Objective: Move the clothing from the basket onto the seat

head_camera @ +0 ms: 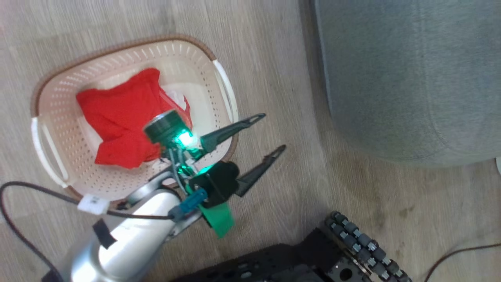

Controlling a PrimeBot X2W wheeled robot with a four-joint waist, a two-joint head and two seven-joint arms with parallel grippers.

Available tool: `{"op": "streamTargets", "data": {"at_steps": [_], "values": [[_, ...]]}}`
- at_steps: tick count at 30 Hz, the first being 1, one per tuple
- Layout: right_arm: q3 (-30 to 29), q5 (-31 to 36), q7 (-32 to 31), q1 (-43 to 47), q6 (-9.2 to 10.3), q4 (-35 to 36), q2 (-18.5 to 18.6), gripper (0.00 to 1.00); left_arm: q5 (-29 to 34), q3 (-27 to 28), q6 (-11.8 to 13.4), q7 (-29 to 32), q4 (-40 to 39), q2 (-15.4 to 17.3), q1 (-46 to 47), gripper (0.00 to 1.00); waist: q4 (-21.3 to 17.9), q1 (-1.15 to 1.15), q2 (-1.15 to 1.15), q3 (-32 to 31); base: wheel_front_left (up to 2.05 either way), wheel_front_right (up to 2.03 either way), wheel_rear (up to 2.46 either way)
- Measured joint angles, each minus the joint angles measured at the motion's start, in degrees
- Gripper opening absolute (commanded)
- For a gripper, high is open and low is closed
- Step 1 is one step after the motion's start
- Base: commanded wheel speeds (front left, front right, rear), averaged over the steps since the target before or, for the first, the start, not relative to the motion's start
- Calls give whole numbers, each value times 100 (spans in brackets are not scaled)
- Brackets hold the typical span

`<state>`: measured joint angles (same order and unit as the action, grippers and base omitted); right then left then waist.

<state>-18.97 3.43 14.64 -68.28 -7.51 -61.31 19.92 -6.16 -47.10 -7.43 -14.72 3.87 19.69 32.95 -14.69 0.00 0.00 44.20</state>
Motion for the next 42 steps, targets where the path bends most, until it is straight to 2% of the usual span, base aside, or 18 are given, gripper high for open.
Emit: {"op": "streamTargets", "data": {"at_steps": [11,16,28,31,35,42], "values": [[717,-165,0,506,1,-148,438,100,-93,-88,0,0,104,-517,-25,100,12,0,0,-791,0,0,0],[1037,-856,-1,786,1,81,421,100,-341,202,0,0,157,-771,-283,100,37,0,0,-1261,0,0,0],[2904,-2461,-1,2109,0,2106,750,100,-452,1102,0,0,147,-1090,-1014,100,238,0,1,-2420,0,0,0],[3008,-2692,-1,2368,1,2650,888,100,-444,1408,0,0,146,-1203,-1229,100,329,-1,0,-2681,0,0,0],[2927,-2848,-1,2822,1,3340,879,100,-375,2078,5,0,118,-1418,-1474,100,508,0,1,-3001,0,0,0],[2610,-2824,-1,3819,1,4288,438,100,-335,3021,62,0,23,-1626,-2043,100,920,0,0,-3451,0,0,0]]}}
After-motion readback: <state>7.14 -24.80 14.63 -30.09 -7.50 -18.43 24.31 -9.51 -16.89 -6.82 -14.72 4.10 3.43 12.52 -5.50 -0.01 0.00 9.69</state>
